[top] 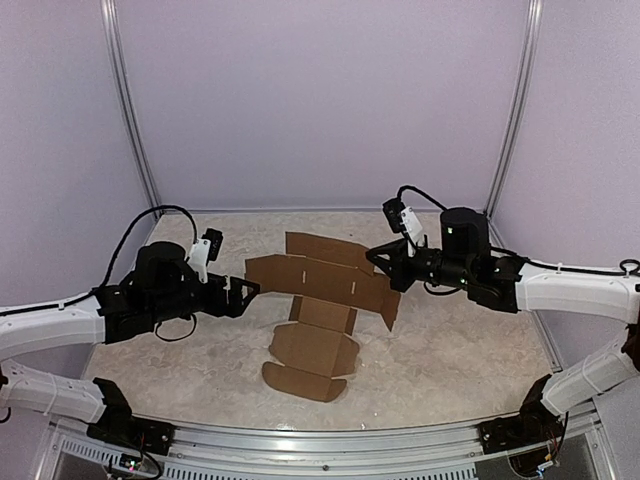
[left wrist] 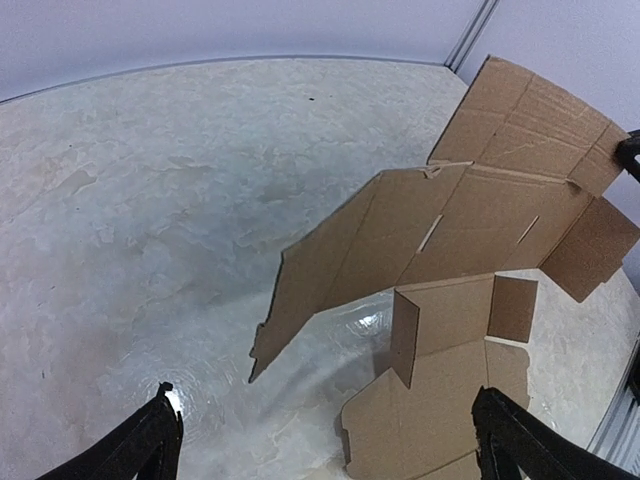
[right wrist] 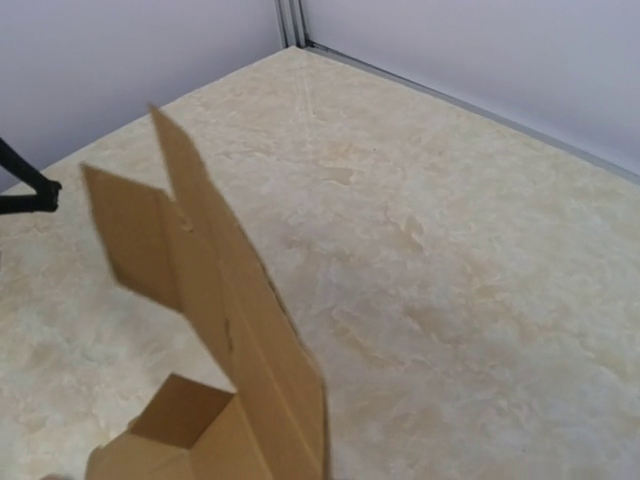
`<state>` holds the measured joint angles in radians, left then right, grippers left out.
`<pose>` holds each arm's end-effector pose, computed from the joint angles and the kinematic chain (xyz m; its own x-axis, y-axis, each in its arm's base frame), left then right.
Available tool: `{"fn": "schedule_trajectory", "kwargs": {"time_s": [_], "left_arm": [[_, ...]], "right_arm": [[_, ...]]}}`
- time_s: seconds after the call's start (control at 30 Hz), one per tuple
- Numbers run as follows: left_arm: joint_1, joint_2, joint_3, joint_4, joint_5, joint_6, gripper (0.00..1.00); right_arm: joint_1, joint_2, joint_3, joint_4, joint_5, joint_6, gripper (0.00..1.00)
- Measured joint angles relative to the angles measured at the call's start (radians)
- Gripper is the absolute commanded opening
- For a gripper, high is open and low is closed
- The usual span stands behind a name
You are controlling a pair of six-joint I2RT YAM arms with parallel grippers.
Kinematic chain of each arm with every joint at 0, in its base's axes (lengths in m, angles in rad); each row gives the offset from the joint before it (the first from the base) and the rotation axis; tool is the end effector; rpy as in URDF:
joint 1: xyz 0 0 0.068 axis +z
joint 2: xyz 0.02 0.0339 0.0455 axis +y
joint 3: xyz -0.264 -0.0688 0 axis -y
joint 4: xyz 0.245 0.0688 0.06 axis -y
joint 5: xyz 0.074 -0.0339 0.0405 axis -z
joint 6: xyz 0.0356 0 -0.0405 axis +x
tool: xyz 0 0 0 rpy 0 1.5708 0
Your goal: Fold the paper box
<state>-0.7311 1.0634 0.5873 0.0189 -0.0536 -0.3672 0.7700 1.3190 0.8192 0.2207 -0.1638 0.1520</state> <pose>0.1764 -0.1557 0.2369 -0.5332 -0.0033 -0.8460 0.4709 0.8296 -0.3001 0.2134 0.2150 0.2744 -0.3165 -0.0988 -0.9434 -0.7602 0.6213 0.1900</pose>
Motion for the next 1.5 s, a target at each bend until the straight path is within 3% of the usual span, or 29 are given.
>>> {"fn": "schedule_trajectory", "kwargs": {"time_s": [0.83,1.07,1.5], "left_arm": [[0.152,0.136,-0.02,0.159,0.137,0.045,0.73],[0.157,0.201,-0.024,0.195,0.217,0.061,0.57],[0.157,0.232,-0.044,0.218,0.334,0.059,0.1]], "right_arm": [[0.0,0.004,-0.001,-0.053,-0.187,0.006,0.0],[0.0,0.016,0.003,-0.097,-0.227,-0.016,0.0],[0.0,0.046,0.024,-0.112,-0.231,-0.027,0.0]]}}
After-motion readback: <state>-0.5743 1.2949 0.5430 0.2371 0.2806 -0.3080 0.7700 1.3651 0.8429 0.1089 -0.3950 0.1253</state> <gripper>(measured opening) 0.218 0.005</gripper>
